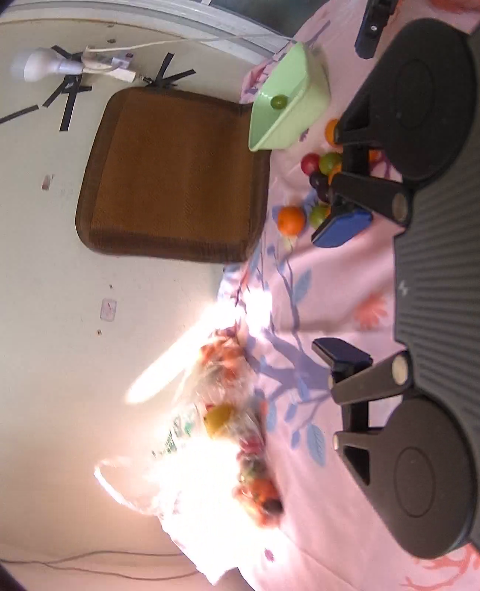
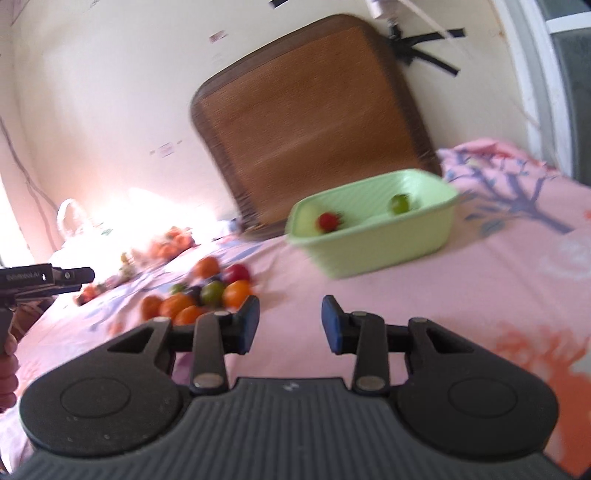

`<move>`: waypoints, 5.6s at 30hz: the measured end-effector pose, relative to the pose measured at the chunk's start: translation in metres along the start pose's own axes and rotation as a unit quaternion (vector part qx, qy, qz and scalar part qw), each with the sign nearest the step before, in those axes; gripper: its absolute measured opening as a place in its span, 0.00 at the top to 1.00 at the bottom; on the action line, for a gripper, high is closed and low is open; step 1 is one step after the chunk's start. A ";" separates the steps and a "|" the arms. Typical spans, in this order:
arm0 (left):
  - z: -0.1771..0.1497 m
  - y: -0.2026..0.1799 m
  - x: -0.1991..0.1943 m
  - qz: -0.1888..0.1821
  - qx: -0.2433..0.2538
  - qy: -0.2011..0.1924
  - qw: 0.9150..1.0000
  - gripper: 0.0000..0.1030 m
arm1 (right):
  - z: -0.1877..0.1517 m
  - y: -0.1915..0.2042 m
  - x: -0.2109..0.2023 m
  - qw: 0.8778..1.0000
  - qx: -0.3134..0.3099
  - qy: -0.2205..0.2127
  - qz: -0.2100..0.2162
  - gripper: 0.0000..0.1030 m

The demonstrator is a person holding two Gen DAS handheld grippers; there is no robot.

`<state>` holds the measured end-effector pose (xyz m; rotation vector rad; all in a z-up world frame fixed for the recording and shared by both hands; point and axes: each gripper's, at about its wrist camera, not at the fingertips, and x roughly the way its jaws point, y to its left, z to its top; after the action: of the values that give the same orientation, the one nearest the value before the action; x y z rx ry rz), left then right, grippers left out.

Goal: Organize fruits
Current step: 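Carry both tomatoes to the green tray and release them from both tools, then grasp an orange with the left tool while the right tool grasps a small orange, then carry both oranges over the green tray and open both tools, then lower the orange in the left tool into the tray and release it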

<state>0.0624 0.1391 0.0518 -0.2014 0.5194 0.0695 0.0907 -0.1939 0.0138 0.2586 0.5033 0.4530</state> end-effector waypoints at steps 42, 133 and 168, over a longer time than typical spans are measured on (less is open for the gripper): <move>-0.003 -0.013 0.100 -0.158 -0.088 0.092 0.979 0.30 | -0.015 0.075 0.074 0.986 -0.145 0.087 0.005 0.71; 0.041 -0.199 0.118 -0.243 0.096 0.065 0.963 0.48 | 0.105 -0.090 0.081 0.994 -0.073 0.010 -0.081 0.70; 0.035 -0.260 0.182 -0.137 0.167 0.086 0.973 0.38 | 0.046 -0.086 0.022 0.985 0.005 -0.121 -0.122 0.70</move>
<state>0.2676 -0.1049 0.0361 0.0526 0.6628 -0.3071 0.1621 -0.2639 0.0142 0.2532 0.2930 0.1765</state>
